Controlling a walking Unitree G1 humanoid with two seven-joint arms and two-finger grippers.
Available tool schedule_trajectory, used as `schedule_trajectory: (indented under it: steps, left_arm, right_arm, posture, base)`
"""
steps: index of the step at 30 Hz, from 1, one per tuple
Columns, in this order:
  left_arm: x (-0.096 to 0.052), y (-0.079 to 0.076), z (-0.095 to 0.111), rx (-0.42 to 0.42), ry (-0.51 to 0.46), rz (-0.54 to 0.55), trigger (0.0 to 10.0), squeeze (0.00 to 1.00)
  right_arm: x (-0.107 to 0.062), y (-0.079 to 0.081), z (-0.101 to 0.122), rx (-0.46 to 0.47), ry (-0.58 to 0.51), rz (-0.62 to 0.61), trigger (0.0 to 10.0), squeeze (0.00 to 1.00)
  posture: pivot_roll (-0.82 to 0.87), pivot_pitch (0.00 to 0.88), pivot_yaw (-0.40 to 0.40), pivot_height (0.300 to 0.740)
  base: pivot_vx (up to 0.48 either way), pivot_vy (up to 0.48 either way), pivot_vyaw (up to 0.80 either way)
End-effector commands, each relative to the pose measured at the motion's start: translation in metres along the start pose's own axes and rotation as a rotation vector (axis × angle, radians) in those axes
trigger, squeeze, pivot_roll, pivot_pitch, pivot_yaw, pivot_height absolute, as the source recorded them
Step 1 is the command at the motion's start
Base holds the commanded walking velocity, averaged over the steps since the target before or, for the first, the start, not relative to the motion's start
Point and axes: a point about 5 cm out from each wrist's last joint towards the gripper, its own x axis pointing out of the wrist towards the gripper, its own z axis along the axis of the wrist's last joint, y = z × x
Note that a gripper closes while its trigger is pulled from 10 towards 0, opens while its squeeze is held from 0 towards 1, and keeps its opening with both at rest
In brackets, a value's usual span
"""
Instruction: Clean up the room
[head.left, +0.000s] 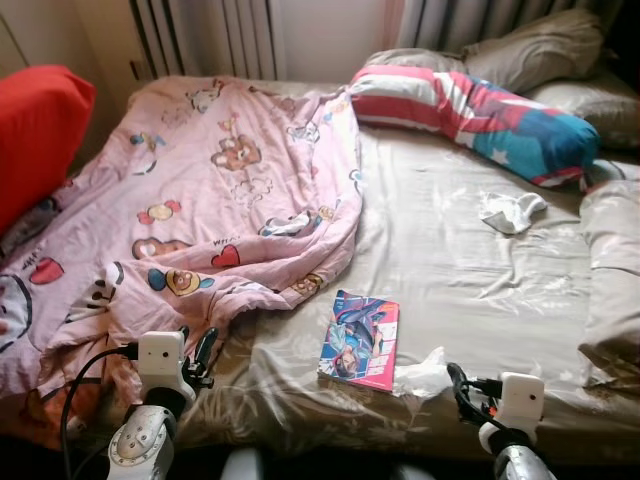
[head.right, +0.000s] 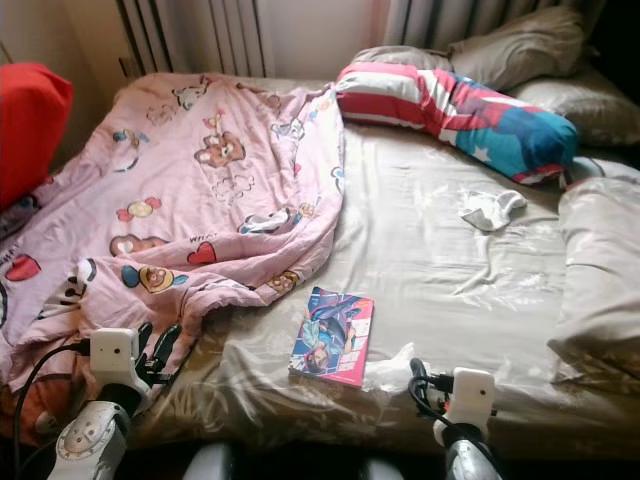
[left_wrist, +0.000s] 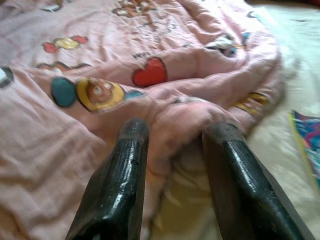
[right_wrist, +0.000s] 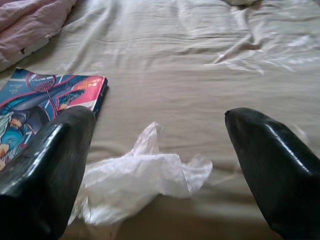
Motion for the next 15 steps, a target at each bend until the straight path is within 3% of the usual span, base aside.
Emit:
schedule_trajectory:
  steps: [1,6,15]
  left_arm:
    - [0.000,-0.008,-0.002,-0.008,0.010,-0.024,10.0,0.00]
    - [0.000,-0.008,-0.001,0.003,0.018,-0.032,10.0,0.00]
    - [0.001,-0.003,0.008,0.028,0.005,-0.051,10.0,0.00]
  right_arm:
    - [-0.003,-0.011,-0.002,-0.004,0.015,-0.021,10.0,0.00]
    - [0.001,-0.007,-0.002,-0.021,0.032,-0.001,10.0,0.00]
    - [0.018,0.006,0.002,0.051,0.098,0.043,10.0,0.00]
  posture:
    - [0.00,0.094,-0.005,0.622]
    - [0.01,0.109,0.004,0.622]
    - [0.04,0.140,0.034,0.622]
  base:
    - [0.000,0.000,0.00]
    - [0.000,0.000,0.00]
    - [0.000,0.000,0.00]
